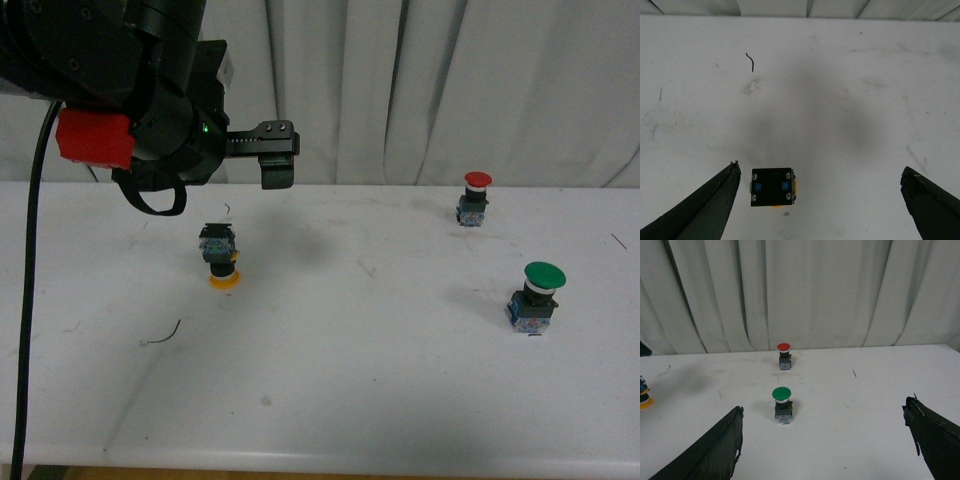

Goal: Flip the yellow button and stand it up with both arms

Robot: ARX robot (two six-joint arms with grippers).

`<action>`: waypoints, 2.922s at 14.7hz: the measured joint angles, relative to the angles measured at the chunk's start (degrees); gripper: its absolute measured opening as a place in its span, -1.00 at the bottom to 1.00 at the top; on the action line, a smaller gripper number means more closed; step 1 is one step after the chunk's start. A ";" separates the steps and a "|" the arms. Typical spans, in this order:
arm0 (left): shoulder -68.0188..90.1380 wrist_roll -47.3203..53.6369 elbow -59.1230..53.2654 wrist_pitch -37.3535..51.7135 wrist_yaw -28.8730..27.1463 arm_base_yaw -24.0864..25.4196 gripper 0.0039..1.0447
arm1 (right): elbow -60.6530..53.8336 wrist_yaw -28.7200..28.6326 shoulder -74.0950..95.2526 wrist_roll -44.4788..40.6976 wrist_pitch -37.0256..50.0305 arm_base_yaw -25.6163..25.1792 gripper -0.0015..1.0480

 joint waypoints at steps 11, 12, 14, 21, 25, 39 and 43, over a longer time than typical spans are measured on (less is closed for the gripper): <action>10.95 5.88 6.56 -6.32 1.99 3.43 0.36 | 0.00 0.00 0.00 0.00 0.00 0.00 0.87; 10.95 5.86 6.56 -6.62 2.21 3.43 0.11 | 0.00 0.00 0.00 0.00 0.00 0.00 0.87; 10.95 5.84 6.56 -6.71 2.21 3.41 -0.09 | 0.00 0.00 0.00 0.00 0.00 0.00 0.87; 10.69 5.81 6.54 -6.73 2.60 3.37 -0.31 | 0.00 0.00 0.00 0.00 0.00 0.00 0.87; -7.17 6.19 -4.94 0.24 5.51 -0.70 -0.31 | 0.00 0.00 0.00 0.00 0.00 0.00 0.87; -38.64 -40.19 -51.34 54.99 33.35 -2.40 -0.32 | 0.00 0.00 0.00 0.00 0.00 0.00 0.87; -35.34 -42.71 -51.34 57.99 32.94 -3.39 -0.32 | 0.00 0.02 0.00 0.00 0.00 0.00 0.87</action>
